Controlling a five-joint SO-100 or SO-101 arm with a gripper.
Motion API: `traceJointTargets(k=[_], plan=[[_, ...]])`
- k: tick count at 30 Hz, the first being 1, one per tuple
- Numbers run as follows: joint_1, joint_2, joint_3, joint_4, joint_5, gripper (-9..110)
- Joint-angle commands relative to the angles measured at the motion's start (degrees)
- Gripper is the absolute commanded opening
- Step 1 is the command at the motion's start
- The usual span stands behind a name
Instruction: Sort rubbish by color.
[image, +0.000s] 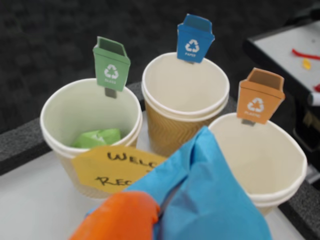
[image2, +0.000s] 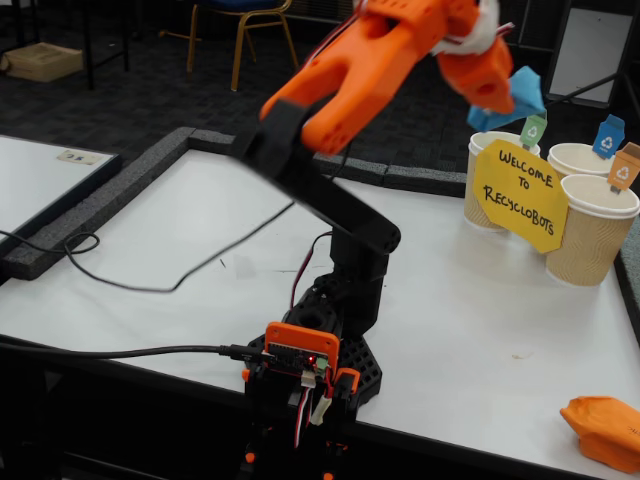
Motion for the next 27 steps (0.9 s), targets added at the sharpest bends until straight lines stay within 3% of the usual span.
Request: traceJointTargets(k=[1,18,27], plan=[[2.29,-8.88,-14.77,-1.93,-10.28,0],[4.04,-36.56,-45.18,-1.41,-33.57,0],[4.04,-48.16,-53.88,-9.67,-35.42,0]])
